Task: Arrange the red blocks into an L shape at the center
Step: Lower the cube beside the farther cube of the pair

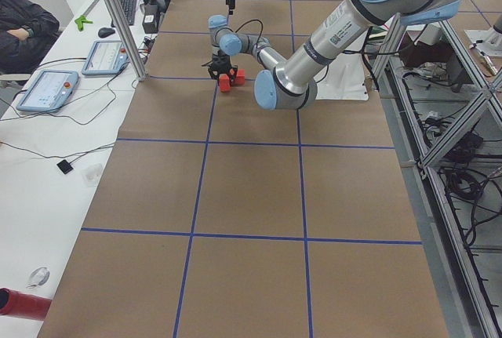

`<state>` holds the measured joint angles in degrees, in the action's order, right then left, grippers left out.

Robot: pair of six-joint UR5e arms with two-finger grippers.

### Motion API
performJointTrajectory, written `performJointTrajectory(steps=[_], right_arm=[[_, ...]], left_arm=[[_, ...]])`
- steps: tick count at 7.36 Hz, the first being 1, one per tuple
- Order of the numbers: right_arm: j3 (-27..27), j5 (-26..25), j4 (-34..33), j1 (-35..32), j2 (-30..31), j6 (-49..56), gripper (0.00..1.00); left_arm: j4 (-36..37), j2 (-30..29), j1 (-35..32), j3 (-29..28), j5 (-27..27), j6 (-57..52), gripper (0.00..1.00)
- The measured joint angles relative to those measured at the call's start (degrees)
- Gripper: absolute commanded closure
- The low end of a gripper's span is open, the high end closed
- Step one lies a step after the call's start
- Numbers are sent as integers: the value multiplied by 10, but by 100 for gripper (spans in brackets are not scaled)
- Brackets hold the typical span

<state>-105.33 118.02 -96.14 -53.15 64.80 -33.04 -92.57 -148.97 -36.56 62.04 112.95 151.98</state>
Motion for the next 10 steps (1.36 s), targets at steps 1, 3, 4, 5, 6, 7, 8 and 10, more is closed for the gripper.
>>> performJointTrajectory(steps=[1, 3, 4, 5, 6, 7, 8, 10], right_arm=[[0, 0, 0, 0, 0, 0, 1], [1, -1, 0, 1, -1, 1, 1], [2, -1, 1, 1, -1, 1, 1], [3, -1, 1, 1, -2, 1, 1], [4, -1, 1, 1, -2, 1, 1], [4, -1, 0, 1, -3, 0, 1], [4, -1, 0, 1, -3, 0, 1], [4, -1, 1, 1, -4, 0, 1]], left_arm=[[1, 0, 0, 1, 0, -1, 100], [2, 0, 1, 2, 1, -1, 100], [2, 1, 1, 3, 1, -1, 100], [2, 1, 1, 4, 1, -1, 100], [2, 1, 2, 4, 1, -1, 100], [4, 1, 2, 5, 2, -1, 100], [9, 1, 2, 6, 4, -2, 100], [16, 2, 2, 8, 12, -3, 100]])
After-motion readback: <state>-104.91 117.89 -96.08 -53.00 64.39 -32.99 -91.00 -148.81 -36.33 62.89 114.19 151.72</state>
